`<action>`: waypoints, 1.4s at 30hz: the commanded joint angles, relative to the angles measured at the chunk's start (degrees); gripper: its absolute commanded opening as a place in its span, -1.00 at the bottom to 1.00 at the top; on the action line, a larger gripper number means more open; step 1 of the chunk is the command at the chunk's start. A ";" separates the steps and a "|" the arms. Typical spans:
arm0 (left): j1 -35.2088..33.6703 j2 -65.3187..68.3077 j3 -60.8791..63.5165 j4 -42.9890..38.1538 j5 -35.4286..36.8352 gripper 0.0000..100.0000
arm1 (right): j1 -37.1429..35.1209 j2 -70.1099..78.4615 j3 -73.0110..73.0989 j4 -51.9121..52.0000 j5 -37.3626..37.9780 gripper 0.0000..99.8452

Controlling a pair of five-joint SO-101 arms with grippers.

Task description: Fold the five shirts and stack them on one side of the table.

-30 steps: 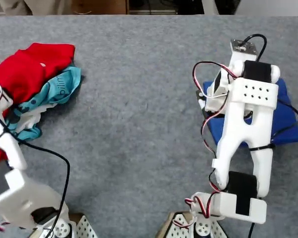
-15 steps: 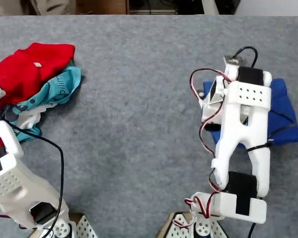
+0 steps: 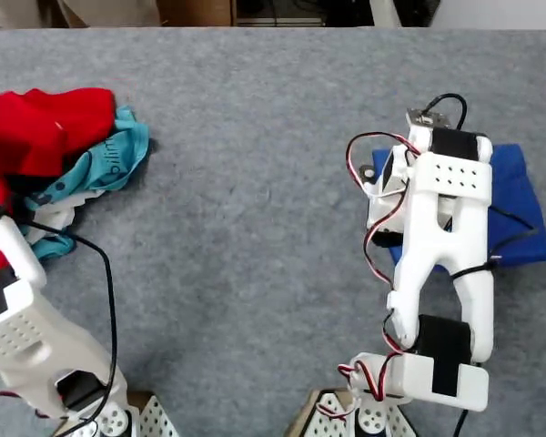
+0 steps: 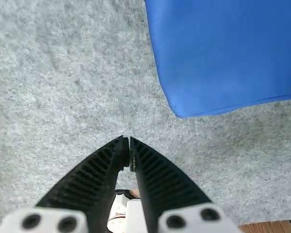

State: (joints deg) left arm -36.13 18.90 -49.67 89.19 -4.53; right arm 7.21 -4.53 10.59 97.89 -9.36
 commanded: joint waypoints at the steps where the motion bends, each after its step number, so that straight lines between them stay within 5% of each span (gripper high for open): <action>1: 3.25 -1.19 -13.98 7.82 0.18 -0.96 | -1.01 -3.21 -0.04 -0.79 -0.18 -0.98; 7: 8.09 -3.03 -27.78 11.78 0.18 -0.96 | -0.84 -3.21 -0.04 -0.70 -0.18 -0.98; 12: 13.80 -11.82 -24.44 11.78 0.18 -0.96 | -0.92 -3.03 -0.04 -0.70 -0.09 -0.98; 27: 43.60 -49.80 22.95 10.29 0.18 -0.96 | -0.84 -2.86 -0.04 -0.79 -0.09 -0.98; 30: 42.55 -54.55 33.49 3.52 0.18 -0.96 | -0.92 -2.86 -0.04 -0.79 -0.09 -0.98; 35: 26.99 -60.79 45.98 -10.37 0.18 -0.96 | -0.92 -2.86 -0.04 -0.70 -0.09 -0.98; 42: 26.37 -67.56 60.31 -12.92 -0.35 -0.96 | -1.10 -2.77 0.04 -2.29 -0.09 -0.98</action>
State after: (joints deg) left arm -10.20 -45.54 5.89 77.76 -4.53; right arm 7.21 -4.53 10.59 97.45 -9.36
